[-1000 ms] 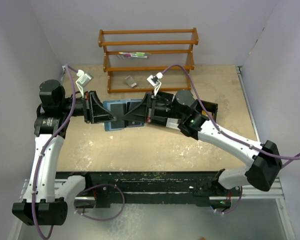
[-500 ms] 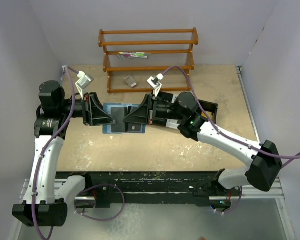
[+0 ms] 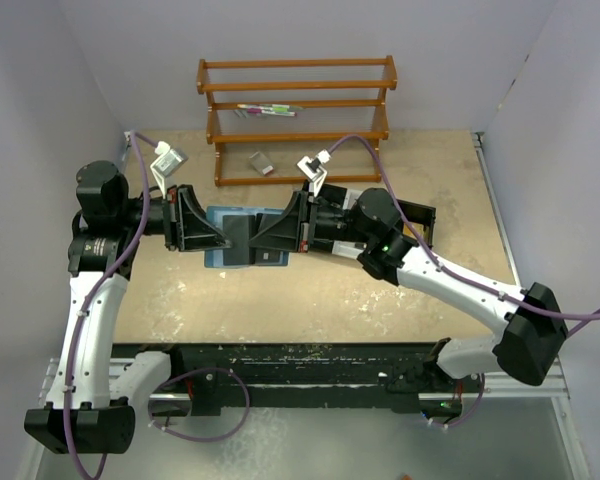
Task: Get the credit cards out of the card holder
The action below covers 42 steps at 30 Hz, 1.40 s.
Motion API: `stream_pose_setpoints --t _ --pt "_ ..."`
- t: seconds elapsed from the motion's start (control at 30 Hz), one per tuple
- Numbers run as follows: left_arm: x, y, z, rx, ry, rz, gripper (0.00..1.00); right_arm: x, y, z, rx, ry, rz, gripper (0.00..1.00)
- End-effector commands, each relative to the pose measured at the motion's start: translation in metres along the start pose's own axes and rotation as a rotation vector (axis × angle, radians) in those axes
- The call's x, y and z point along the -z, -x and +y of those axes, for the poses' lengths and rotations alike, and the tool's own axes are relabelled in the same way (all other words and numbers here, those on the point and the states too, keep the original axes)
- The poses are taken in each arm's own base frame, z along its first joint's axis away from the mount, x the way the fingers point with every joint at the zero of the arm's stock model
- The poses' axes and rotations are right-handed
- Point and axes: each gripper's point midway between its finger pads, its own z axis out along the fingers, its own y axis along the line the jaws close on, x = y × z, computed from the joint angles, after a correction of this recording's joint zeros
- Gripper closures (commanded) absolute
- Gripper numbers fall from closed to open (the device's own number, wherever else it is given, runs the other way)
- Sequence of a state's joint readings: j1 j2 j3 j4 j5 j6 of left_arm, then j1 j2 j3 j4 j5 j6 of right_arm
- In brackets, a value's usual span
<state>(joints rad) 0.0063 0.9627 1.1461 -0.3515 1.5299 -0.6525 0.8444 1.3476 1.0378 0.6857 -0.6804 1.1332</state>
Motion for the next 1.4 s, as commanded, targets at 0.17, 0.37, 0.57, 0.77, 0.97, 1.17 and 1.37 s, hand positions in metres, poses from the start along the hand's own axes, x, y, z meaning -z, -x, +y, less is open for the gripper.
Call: stream_pose_setpoints --t 0.17,0.37,0.57,0.77,0.97,1.17,1.37 --pt "0.001 -0.001 -0.012 -0.061 -0.024 0.014 0.94 0.004 0.011 0.029 0.043 0.079 -0.042 1.0" --pt "0.001 -0.001 -0.013 -0.067 -0.029 0.018 0.94 0.014 0.017 0.03 0.054 0.06 -0.073 1.0" --pt "0.001 0.0 -0.012 -0.082 -0.032 0.02 0.93 0.035 0.015 0.007 0.028 -0.016 -0.083 1.0" --pt "0.001 0.002 -0.007 -0.104 -0.022 0.013 0.94 0.056 0.017 -0.004 0.019 -0.093 -0.085 1.0" --pt "0.001 0.011 0.008 -0.178 0.072 -0.008 0.94 0.113 0.03 -0.038 0.008 -0.34 -0.137 1.0" --pt "0.009 0.022 0.039 -0.293 0.265 0.019 0.96 0.184 0.033 -0.099 -0.069 -0.647 -0.208 1.0" --pt "0.011 0.014 0.035 -0.318 0.278 0.029 0.94 0.246 0.033 -0.168 -0.13 -0.998 -0.264 1.0"
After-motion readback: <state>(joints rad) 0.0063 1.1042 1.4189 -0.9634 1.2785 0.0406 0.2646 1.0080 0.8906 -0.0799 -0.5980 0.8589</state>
